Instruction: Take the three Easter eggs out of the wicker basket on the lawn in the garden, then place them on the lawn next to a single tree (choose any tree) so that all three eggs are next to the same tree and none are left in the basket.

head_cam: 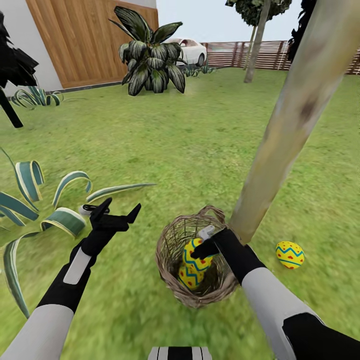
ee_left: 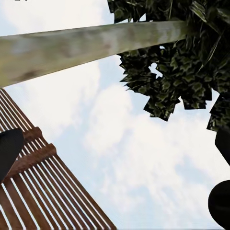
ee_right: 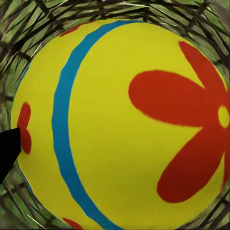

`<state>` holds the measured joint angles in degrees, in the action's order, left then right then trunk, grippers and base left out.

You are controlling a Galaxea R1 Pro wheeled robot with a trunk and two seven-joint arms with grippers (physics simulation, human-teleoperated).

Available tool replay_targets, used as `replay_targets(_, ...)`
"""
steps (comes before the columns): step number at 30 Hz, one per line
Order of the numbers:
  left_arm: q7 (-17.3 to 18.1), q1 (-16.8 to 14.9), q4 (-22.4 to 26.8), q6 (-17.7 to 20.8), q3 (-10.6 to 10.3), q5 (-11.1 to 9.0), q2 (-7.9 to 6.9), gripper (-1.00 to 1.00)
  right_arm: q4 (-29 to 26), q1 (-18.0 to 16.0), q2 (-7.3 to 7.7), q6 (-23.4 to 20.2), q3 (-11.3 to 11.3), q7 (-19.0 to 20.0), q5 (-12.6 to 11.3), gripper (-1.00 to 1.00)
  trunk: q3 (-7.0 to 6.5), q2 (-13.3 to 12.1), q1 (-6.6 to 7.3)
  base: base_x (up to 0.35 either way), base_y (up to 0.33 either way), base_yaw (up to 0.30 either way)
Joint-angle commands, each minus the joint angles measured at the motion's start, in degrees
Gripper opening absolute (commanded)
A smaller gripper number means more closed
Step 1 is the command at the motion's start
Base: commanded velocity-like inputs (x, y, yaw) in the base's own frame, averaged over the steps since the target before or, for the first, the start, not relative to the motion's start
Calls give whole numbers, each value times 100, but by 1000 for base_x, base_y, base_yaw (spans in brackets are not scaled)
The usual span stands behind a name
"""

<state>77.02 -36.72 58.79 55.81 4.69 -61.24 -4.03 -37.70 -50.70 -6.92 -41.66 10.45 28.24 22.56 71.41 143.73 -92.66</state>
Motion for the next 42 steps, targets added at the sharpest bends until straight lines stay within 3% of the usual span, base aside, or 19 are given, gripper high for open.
replay_targets(1,0,-2,7,51,-3,-12,-1,100,-137,-1,108,-26,6,292,32,-100,-18,0,3,0,0,0)
replay_targets(5,-10,-2,18,44,-12,-8,-1,100,-540,-1,637,-27,-37,1506,21,-100,-107,-5,14,0,0,0)
replay_targets(6,-11,-2,18,44,-12,-10,-1,100,-551,-1,700,-27,-151,1706,25,-100,-129,-7,16,0,0,0)
replay_targets(8,-11,-2,25,44,-15,-11,-1,100,-618,-1,778,-19,-722,2320,71,-100,-173,-9,21,0,0,0)
replay_targets(11,-11,-2,32,44,-21,-9,-1,100,-898,-1,952,-18,-847,2617,39,-100,-240,-13,29,0,0,0)
replay_targets(14,-11,-2,43,50,-26,4,-1,100,-936,-1,1317,-17,-975,3826,31,-100,-306,-17,37,0,0,0)
replay_targets(15,-11,-2,44,46,-28,10,-1,100,-939,-1,1393,-11,-1245,4122,32,-100,-328,-19,39,0,0,0)
replay_targets(17,-11,-2,45,44,-29,14,-1,100,-937,-1,1433,11,-1700,4538,37,-100,-373,-21,44,0,0,0)
replay_targets(22,-11,-2,45,44,-30,15,-1,100,-931,-1,1497,175,-1814,5800,30,-100,-484,-28,57,0,0,0)
replay_targets(23,-11,-2,45,44,-30,15,-1,100,-928,-1,1531,198,-1829,5897,24,-100,-506,-29,60,0,0,0)
replay_targets(26,-16,-2,47,44,-30,17,3,100,-923,-1,1580,292,-2313,6098,27,-100,-572,-33,68,0,0,0)
replay_targets(27,-18,-2,47,44,-30,18,6,100,-923,-1,1580,317,-2379,6108,28,-100,-594,-35,70,0,0,0)
replay_targets(33,12,-2,10,35,-22,-18,61,100,-917,-1,1580,334,-2432,6115,25,-100,-594,-35,70,-30,-11,0)
replay_targets(38,-19,-2,-2,35,-21,2,194,100,-897,-1,1557,334,-2431,6110,21,-100,-594,-35,70,-258,-173,0)
replay_targets(42,-16,-2,-9,35,-21,-15,201,100,-897,-1,1554,327,-2433,6085,27,-100,-594,-35,70,-219,-209,0)
